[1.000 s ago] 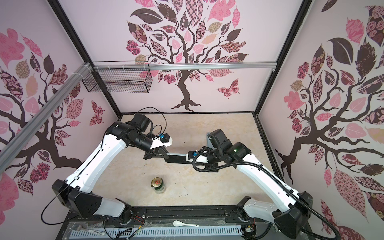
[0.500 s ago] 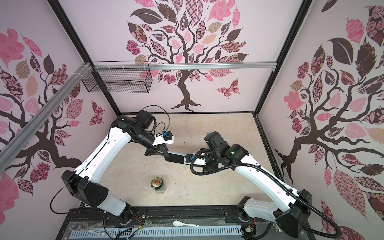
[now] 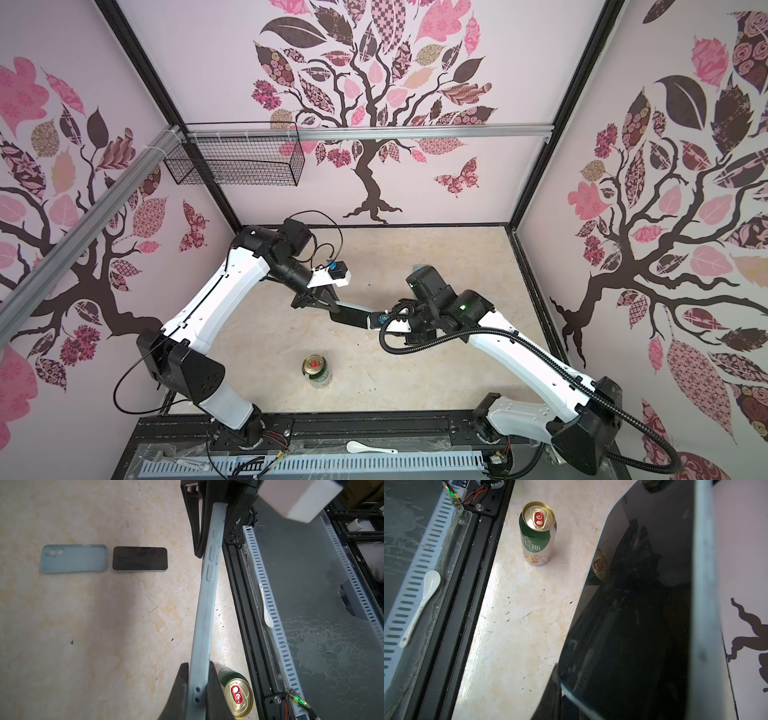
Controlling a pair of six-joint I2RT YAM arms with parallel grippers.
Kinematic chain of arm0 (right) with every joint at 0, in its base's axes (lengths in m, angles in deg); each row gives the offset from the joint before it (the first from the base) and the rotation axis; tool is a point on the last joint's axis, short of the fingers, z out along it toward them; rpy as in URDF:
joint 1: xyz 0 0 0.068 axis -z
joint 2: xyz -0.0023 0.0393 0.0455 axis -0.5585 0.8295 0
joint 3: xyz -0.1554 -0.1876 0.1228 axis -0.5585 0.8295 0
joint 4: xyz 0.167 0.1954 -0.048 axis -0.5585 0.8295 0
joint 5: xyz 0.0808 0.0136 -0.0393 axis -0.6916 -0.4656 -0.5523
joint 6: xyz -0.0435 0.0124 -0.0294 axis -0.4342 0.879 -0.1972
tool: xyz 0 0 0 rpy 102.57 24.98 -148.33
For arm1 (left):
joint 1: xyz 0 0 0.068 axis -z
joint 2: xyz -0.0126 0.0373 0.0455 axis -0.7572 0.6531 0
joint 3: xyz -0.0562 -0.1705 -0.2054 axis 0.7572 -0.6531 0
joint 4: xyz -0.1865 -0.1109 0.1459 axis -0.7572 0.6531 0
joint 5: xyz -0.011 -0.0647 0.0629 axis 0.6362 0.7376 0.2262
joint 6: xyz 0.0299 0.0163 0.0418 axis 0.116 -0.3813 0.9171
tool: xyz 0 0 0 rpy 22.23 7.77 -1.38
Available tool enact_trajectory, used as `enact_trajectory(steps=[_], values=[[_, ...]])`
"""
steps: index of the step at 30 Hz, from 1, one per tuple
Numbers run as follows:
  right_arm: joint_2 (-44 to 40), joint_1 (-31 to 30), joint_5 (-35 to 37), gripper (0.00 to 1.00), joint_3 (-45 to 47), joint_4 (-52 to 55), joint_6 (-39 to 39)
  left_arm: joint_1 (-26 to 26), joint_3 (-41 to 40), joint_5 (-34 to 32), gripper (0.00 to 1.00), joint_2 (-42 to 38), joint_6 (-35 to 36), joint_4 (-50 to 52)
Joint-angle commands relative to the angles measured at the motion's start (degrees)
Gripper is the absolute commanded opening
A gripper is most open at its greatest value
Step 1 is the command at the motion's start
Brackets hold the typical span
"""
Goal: Take the phone out of the phone case
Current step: Remove the phone case from the phone.
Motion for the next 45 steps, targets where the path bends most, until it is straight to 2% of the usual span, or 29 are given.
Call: enact_trajectory(steps=[1, 6, 14, 21, 25, 31, 35, 38, 40, 43, 45], values=[[0.38, -4.01, -8.32, 0.0, -3.75, -9.53, -3.24, -0.11, 3.85, 4.41, 0.0, 2.75, -3.16, -5.76], [0.74, -6.17, -3.71, 0.0, -4.54, -9.96, -6.19, 0.42, 4.87, 4.87, 0.0, 3.82, -2.21, -4.0], [-2.06, -6.54, 1.57, 0.0, -2.21, -17.83, -7.58, 1.36, 4.56, 5.75, 0.0, 4.25, -0.5, -1.83], [-5.05, -6.45, 7.47, 0.0, 1.22, -24.71, -4.53, 1.65, 3.17, 6.24, 0.0, 3.57, 0.43, -1.34], [-7.91, -6.19, 8.49, 0.0, 4.21, -26.59, -2.43, 1.27, 1.94, 6.68, 0.0, 1.94, 0.18, -2.83], [-15.05, -1.48, 8.8, 0.0, 10.64, -26.57, 3.87, -3.77, -2.29, 11.78, 0.0, -3.49, -1.01, -7.92], [-20.66, 2.88, 9.99, 0.21, 17.2, -32.1, 12.98, -6.47, -6.09, 14.59, 0.0, -7.89, -2.81, -12.8], [-23.26, 4.03, 10.03, 0.32, 20.32, -36.63, 20.85, -8.23, -10.2, 17.63, 0.0, -12.02, -7.24, -19.86], [-24.62, 4.04, 9.62, 0.34, 22.06, -41.21, 26.0, -9.45, -14.76, 19.72, 0.0, -15.97, -13.34, -28.86], [-26.73, 4.01, 7.89, 0.37, 25.32, -51.49, 31.89, -9.76, -24.05, 20.25, 0.0, -22.82, -26.48, -47.57], [-27.7, 4.01, 5.39, 0.4, 27.41, -58.57, 32.99, -9.69, -30.93, 20.55, 0.0, -27.74, -37.09, -62.15]])
